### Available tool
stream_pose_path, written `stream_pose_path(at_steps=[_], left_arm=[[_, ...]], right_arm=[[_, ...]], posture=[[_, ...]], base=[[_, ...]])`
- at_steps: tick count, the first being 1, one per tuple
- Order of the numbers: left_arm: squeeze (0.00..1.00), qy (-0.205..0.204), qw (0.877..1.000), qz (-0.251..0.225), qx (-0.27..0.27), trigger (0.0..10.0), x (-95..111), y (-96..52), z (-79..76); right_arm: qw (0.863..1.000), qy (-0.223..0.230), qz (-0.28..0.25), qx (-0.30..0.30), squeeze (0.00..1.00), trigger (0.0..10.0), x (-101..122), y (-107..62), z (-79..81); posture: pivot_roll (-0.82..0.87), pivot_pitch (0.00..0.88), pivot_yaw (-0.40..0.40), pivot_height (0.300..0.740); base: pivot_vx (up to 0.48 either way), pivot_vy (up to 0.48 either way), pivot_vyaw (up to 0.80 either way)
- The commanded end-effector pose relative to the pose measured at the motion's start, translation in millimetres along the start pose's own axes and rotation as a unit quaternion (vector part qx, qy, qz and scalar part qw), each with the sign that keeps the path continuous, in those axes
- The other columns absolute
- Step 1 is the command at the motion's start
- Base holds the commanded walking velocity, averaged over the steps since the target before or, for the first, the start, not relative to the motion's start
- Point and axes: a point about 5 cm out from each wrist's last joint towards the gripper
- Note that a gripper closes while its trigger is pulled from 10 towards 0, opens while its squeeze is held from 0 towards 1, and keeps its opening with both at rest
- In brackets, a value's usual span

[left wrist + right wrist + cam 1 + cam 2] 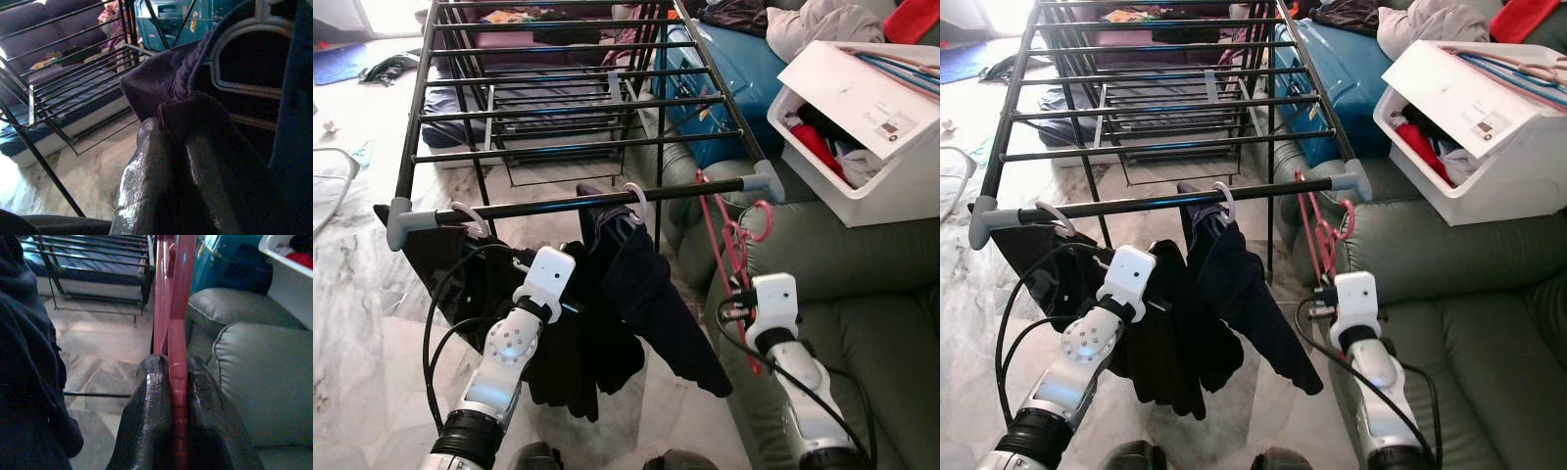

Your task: Hang hanger

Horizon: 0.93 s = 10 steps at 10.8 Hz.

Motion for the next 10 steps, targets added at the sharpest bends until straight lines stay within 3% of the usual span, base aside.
stream_pose_path(at_steps=[1,9,10], left_arm=[[0.0,0.003,1.0,-0.008,-0.005,10.0,2.8,1.9,0.5],[0.0,0.009,1.0,0.001,-0.004,10.0,-2.9,-3.4,4.6],[0.0,0.01,1.0,0.0,-0.005,10.0,-2.8,-3.5,4.2]], right_arm=[[1.0,0.004,-0.002,-0.007,0.0,10.0,0.4,0.2,-3.5],[0.999,0.004,0.004,-0.039,0.0,10.0,-1.9,-1.3,-11.5],[0.998,-0.008,0.006,-0.055,0.0,10.0,-2.8,-0.3,-13.8]], posture=[[-0.08,0.0,-0.035,0.74],[-0.08,0.0,-0.032,0.74],[-0.08,0.0,-0.033,0.74]], base=[[-0.476,0.0,0.0],[-0.478,0.0,0.0],[0.0,0.0,0.0]])
Point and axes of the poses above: a point about 5 cm out from each wrist's last joint towards the gripper, its own y axis pointing out of the wrist towards the gripper, its own x axis along the axis of the wrist's last joint, z = x × y, and after that the axes turned 11 degrees about y, right-handed
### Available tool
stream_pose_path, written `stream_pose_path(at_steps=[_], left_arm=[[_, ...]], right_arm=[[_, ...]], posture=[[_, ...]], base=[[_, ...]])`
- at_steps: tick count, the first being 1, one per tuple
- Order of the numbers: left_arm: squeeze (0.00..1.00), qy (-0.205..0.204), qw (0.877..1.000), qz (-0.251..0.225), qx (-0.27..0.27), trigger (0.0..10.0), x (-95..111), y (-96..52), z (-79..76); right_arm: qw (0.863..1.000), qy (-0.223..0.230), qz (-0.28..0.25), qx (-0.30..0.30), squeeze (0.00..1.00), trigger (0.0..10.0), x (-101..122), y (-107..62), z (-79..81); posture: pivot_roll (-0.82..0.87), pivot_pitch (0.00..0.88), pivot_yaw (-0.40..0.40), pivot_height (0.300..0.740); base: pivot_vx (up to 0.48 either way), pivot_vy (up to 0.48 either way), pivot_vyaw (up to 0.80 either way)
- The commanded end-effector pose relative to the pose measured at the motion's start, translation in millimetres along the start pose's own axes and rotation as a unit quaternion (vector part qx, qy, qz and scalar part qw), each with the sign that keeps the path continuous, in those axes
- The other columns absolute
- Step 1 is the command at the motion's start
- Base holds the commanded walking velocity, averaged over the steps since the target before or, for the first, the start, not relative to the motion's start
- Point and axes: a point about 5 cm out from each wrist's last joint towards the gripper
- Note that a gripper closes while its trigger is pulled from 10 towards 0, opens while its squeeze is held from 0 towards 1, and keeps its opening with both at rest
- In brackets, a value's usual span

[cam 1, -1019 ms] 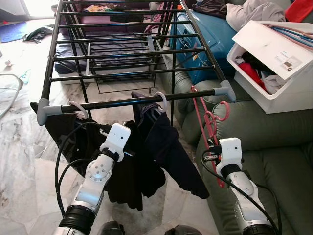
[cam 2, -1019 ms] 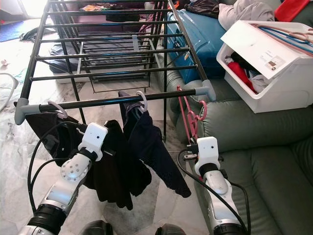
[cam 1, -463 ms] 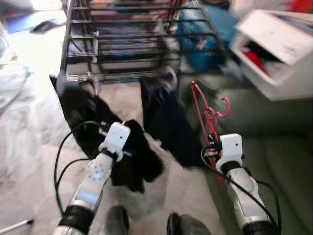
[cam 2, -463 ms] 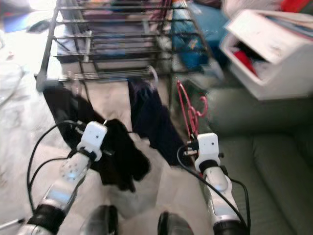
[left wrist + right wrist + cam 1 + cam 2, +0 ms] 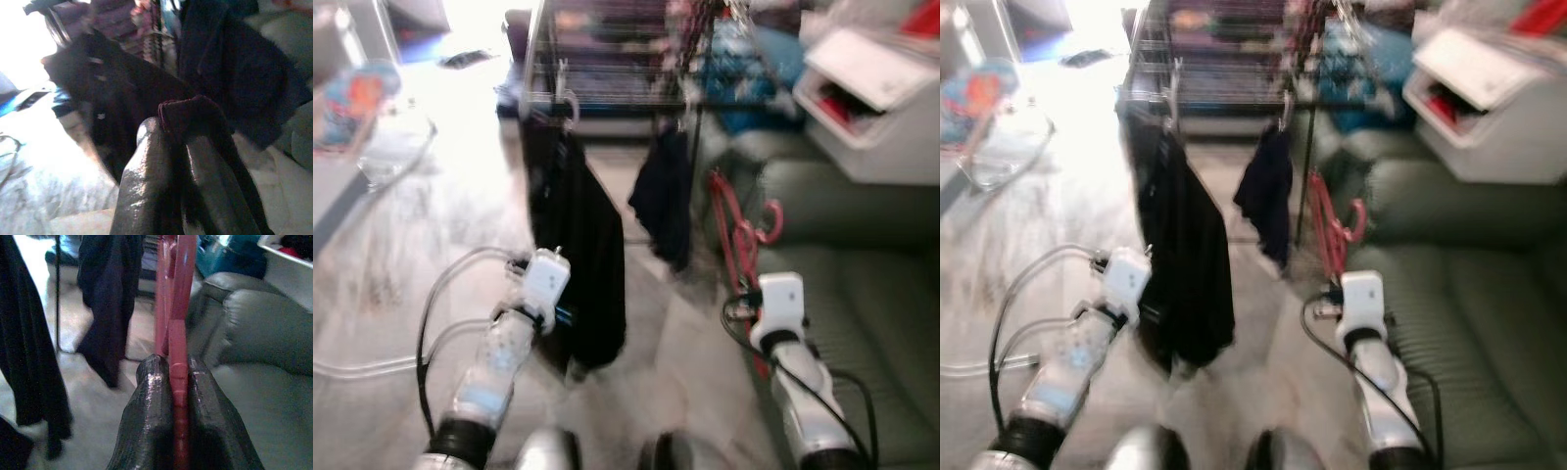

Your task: Hang hanger

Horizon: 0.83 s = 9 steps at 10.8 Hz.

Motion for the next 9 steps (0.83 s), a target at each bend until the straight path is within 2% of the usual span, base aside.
stream_pose_path(at_steps=[1,3,4,5,7,8,9], left_arm=[[0.0,-0.004,1.0,0.006,-0.001,10.0,-3.9,-4.0,-2.0],[0.0,-0.012,1.0,0.012,0.0,10.0,-5.8,-4.9,-2.0],[0.0,-0.013,1.0,0.016,0.002,10.0,-8.1,-5.9,-0.2],[0.0,-0.012,1.0,0.019,0.008,10.0,-8.7,-5.7,1.2],[0.0,-0.008,1.0,0.018,0.014,10.0,-9.2,-8.6,14.9],[0.0,-0.015,0.999,0.031,0.007,10.0,-13.2,-12.7,16.4],[0.0,-0.037,0.998,0.051,-0.008,10.0,-20.0,-18.9,13.0]], right_arm=[[1.0,-0.013,-0.011,-0.001,0.0,10.0,4.9,3.6,0.7],[1.0,0.008,-0.018,-0.003,0.0,10.0,9.9,6.5,3.0],[1.0,-0.003,-0.03,-0.001,0.0,10.0,15.2,9.4,6.6],[1.0,0.007,-0.02,0.005,0.0,10.0,14.9,11.5,8.9],[0.999,0.039,-0.021,0.005,0.0,10.0,17.4,12.2,10.0],[0.998,0.054,-0.02,0.0,0.0,10.0,17.3,12.1,9.4],[0.999,0.043,-0.01,0.007,0.0,10.0,12.2,9.0,11.7]], posture=[[-0.08,0.0,-0.033,0.74],[-0.08,0.0,-0.035,0.74],[-0.08,0.0,-0.032,0.74],[-0.08,0.0,-0.029,0.74],[-0.07,0.0,-0.018,0.74],[-0.07,0.0,-0.018,0.74],[-0.07,0.0,-0.022,0.74]], base=[[0.0,0.0,0.0],[0.0,0.0,0.0],[0.0,0.0,0.0],[0.0,0.0,0.0],[0.0,0.0,0.0],[0.0,0.0,-0.8],[0.0,0.0,-0.8]])
Point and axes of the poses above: a point about 5 cm out from each wrist's last joint towards the gripper, its own y axis pointing out of the wrist towards the gripper, its own x axis along the axis of the wrist's last joint, z = x × y, and after that the axes turned 11 degrees about y, right-handed
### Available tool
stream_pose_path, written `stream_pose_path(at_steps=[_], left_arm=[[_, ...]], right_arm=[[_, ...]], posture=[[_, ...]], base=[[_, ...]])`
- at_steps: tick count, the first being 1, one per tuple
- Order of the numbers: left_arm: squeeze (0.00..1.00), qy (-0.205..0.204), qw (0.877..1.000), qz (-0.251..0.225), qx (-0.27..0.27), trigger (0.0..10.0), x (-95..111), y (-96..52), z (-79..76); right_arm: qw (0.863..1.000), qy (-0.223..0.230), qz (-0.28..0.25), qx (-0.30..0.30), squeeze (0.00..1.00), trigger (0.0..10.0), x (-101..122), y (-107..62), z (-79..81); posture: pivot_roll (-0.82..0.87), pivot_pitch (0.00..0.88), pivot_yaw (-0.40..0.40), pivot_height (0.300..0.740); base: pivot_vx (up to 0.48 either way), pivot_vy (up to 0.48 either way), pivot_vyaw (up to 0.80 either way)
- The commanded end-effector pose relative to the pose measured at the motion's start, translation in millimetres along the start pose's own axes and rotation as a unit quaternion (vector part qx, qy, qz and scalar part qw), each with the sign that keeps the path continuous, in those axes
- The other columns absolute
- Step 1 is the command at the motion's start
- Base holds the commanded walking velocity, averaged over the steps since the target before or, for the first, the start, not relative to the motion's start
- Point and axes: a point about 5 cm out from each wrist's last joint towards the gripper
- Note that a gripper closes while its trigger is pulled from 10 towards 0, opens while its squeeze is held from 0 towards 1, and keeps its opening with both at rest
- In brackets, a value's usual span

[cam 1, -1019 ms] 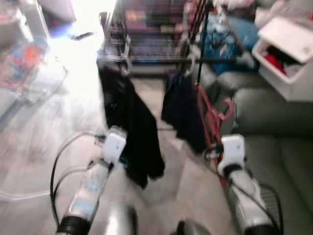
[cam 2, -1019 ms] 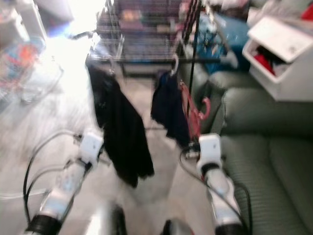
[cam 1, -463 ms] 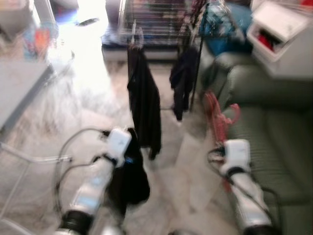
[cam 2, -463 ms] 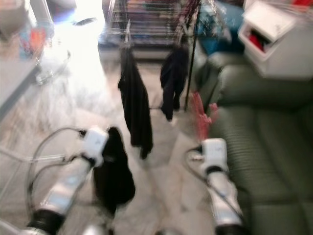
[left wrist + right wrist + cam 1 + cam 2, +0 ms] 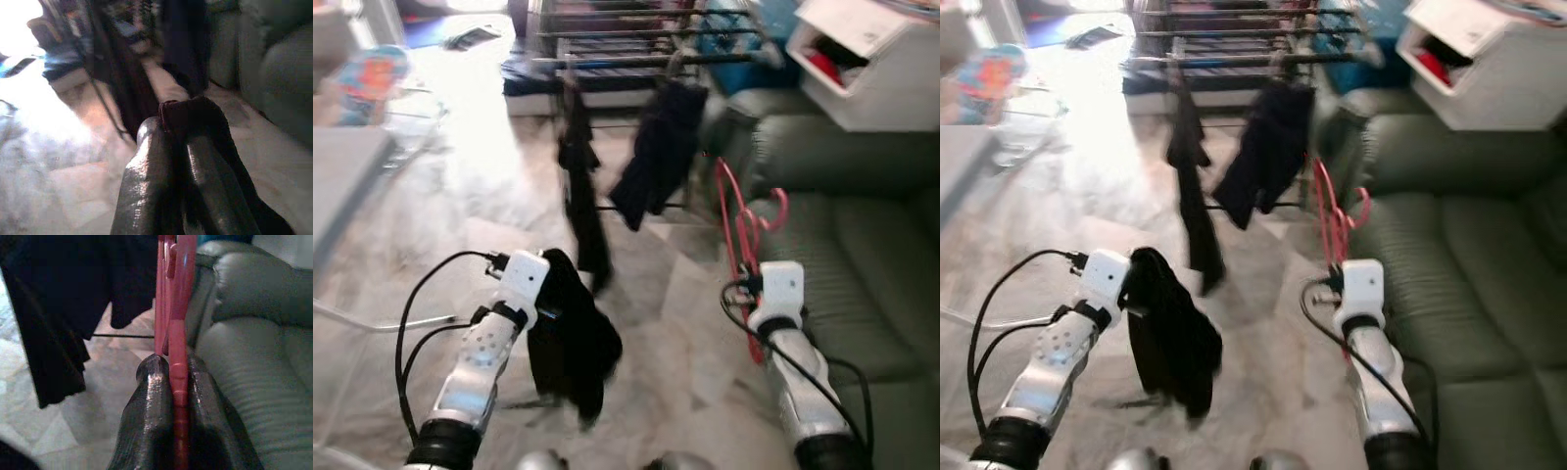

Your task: Hang hanger

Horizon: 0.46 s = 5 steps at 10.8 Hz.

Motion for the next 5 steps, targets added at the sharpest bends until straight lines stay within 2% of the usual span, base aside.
stream_pose_path(at_steps=[1,3,4,5], left_arm=[[0.0,-0.002,1.0,-0.014,-0.017,10.0,7.3,2.4,-3.7],[0.0,-0.02,0.997,-0.027,-0.064,10.0,16.8,7.0,-17.3],[0.0,-0.013,0.996,-0.033,-0.085,10.0,19.0,5.6,-22.9],[0.0,-0.013,0.994,-0.033,-0.099,10.0,18.5,4.0,-27.1]], right_arm=[[1.0,-0.001,-0.005,0.006,0.0,10.0,3.2,1.0,3.4],[1.0,-0.003,-0.008,-0.007,0.0,10.0,6.8,4.6,1.0],[1.0,-0.005,-0.008,-0.014,0.0,10.0,6.7,4.3,-1.7],[1.0,-0.007,-0.006,-0.018,0.0,10.0,5.3,3.4,-4.1]], posture=[[-0.07,0.0,-0.026,0.74],[-0.07,0.0,-0.023,0.74],[-0.08,0.0,-0.023,0.74],[-0.08,0.0,-0.025,0.74]], base=[[0.0,0.0,-0.8],[0.0,0.0,-0.8],[0.0,0.0,-0.8],[0.0,-0.345,-0.8]])
Point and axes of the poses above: a point about 5 cm out from each wrist's last joint towards the gripper, its own y axis pointing out of the wrist towards the gripper, its own x axis along the axis of the wrist's last joint, z = x × y, and after that the axes turned 11 degrees about y, right-handed
